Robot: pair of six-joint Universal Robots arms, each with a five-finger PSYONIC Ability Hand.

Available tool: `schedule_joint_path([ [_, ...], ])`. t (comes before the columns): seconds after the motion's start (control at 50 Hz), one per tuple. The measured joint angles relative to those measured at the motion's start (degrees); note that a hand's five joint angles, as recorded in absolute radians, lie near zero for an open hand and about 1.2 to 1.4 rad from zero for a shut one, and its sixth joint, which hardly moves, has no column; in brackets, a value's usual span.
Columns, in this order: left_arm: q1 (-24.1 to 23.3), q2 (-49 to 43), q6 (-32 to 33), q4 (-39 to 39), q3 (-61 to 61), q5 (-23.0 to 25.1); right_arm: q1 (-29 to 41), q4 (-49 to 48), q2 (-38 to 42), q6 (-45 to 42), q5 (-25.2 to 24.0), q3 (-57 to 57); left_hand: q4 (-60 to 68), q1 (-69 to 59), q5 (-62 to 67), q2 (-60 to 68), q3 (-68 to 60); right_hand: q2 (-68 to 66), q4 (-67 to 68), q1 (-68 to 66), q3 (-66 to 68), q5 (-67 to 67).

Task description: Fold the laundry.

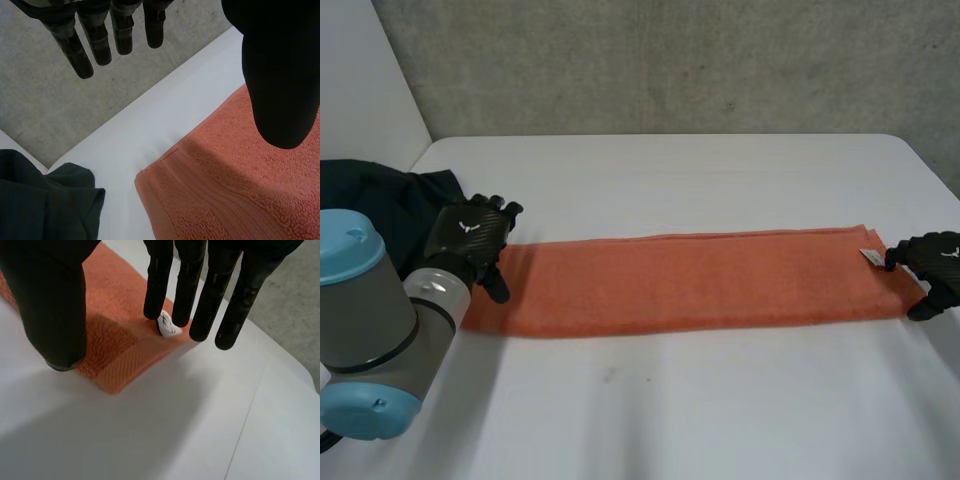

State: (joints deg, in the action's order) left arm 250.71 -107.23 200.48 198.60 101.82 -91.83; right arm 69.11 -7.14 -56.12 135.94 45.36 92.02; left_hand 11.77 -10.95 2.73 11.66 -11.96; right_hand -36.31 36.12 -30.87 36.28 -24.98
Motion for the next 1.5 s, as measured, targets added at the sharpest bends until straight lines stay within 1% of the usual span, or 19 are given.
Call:
schedule_joint_path([
  [0.2, 0.1, -0.2, 0.0, 0.7, -0.1, 0.1, 0.8, 0.0, 2.0, -0.5, 0.7, -1.7, 0.0, 0.0, 0.0, 0.0, 0.0, -8.3, 8.4, -7.3, 8.2, -7.7],
  [0.28, 0.1, -0.3, 0.0, 0.9, -0.1, 0.1, 1.1, 0.0, 2.5, -0.5, 0.7, -2.1, 0.0, 0.0, 0.0, 0.0, 0.0, -17.5, 17.2, -14.9, 17.5, -16.5],
  [0.3, 0.1, -0.3, 0.0, 0.9, -0.1, 0.0, 1.2, 0.0, 2.7, -0.5, 0.7, -2.4, 0.0, 0.0, 0.0, 0.0, 0.0, -27.4, 27.7, -22.6, 27.4, -27.0],
  [0.32, 0.1, -0.3, 0.0, 0.9, -0.1, 0.0, 1.3, 0.1, 2.9, -0.5, 0.7, -2.6, 0.0, 0.0, 0.0, 0.0, 0.0, -29.7, 29.9, -23.7, 29.4, -29.1],
  [0.5, 0.1, -0.2, 0.0, 0.9, 0.1, -0.1, 0.6, 0.1, 3.3, -1.6, 1.4, -4.7, 0.0, 0.0, 0.0, 0.0, 0.0, -31.1, 32.0, -24.1, 31.4, -31.0],
  [0.58, 0.1, -0.1, 0.0, 0.9, 0.2, -0.1, -1.9, -0.4, 3.2, -2.8, 4.0, -7.0, 0.0, 0.0, 0.0, 0.0, 0.0, -31.1, 32.0, -24.1, 31.4, -31.0],
  [0.74, 0.0, 0.0, 0.0, 0.9, 0.5, -0.2, -9.1, -0.2, 2.9, -7.3, 12.8, -13.7, 0.0, 0.0, 0.0, 0.0, 0.0, -31.1, 32.0, -24.2, 31.4, -31.5],
  [0.84, -0.2, 0.1, 0.0, 0.9, 0.5, -0.2, -9.1, 0.3, 1.1, -8.5, 15.2, -15.3, 0.0, 0.0, 0.0, 0.0, 0.0, -31.1, 32.0, -24.7, 31.4, -31.6],
  [0.9, -0.5, 0.2, 0.0, 0.9, 0.5, -0.3, -6.1, 0.3, -1.7, -7.2, 15.5, -15.0, 0.0, 0.0, 0.0, 0.0, 0.0, -31.1, 32.0, -24.7, 31.4, -31.6],
  [0.96, -0.9, 0.6, 0.0, 0.9, 0.3, -0.4, 3.1, 0.1, -7.2, -2.3, 15.3, -13.7, 0.0, 0.0, 0.0, 0.0, 0.0, -31.1, 32.0, -24.7, 31.4, -31.6],
  [1.0, -0.9, 0.7, 0.0, 0.9, 0.3, -0.4, 5.3, 0.1, -8.2, -1.2, 15.2, -13.4, 0.0, 0.0, 0.0, 0.0, 0.0, -31.1, 32.0, -24.7, 31.4, -31.6],
  [1.04, -1.1, 1.3, 0.0, 0.9, 0.1, -0.5, 13.8, -0.3, -10.5, 2.1, 14.7, -12.4, 0.0, 0.0, 0.0, 0.0, 0.0, -31.1, 32.0, -24.7, 31.4, -31.6],
  [1.1, -1.2, 1.9, 0.0, 0.9, 0.0, -0.5, 22.7, -0.9, -11.5, 4.1, 14.1, -11.6, 0.0, 0.0, 0.0, 0.0, 0.0, -31.1, 32.0, -24.7, 31.4, -31.6],
  [1.24, -1.8, 2.6, 0.0, 1.1, -0.4, -0.5, 44.2, -4.2, -8.1, 5.0, 13.0, -10.4, 0.0, 0.0, 0.0, 0.0, 0.0, -31.1, 32.0, -24.7, 31.4, -31.6],
  [1.34, -2.7, 2.3, 0.0, 1.5, -0.9, -0.5, 52.8, -5.7, -2.4, 4.5, 13.0, -10.8, 0.0, 0.0, 0.0, 0.0, 0.0, -30.1, 31.5, -24.0, 30.5, -31.2],
  [1.38, -3.3, 1.9, 0.1, 1.8, -1.3, -0.5, 55.1, -6.1, 0.0, 4.4, 13.6, -11.0, 0.0, 0.0, 0.0, 0.0, 0.0, -9.5, 10.6, -5.2, 10.3, -11.7],
  [1.4, -3.5, 1.7, 0.1, 1.8, -1.4, -0.5, 55.9, -6.2, 0.9, 4.5, 14.0, -11.1, 0.0, 0.0, 0.0, 0.0, 0.0, -9.5, 10.6, -5.2, 10.3, -11.7],
  [1.46, -5.1, 0.4, 0.1, 2.0, -2.7, -0.5, 56.4, -6.0, 2.1, 4.9, 16.8, -10.9, 0.0, 0.0, 0.0, 0.0, 0.0, 20.8, -20.1, 18.0, -20.5, 18.8],
  [1.5, -6.3, -0.5, 0.1, 2.0, -3.5, -0.5, 55.5, -5.6, 1.5, 5.4, 18.6, -10.5, 0.0, 0.0, 0.0, 0.0, 0.0, 23.8, -22.9, 19.2, -24.0, 21.1],
])
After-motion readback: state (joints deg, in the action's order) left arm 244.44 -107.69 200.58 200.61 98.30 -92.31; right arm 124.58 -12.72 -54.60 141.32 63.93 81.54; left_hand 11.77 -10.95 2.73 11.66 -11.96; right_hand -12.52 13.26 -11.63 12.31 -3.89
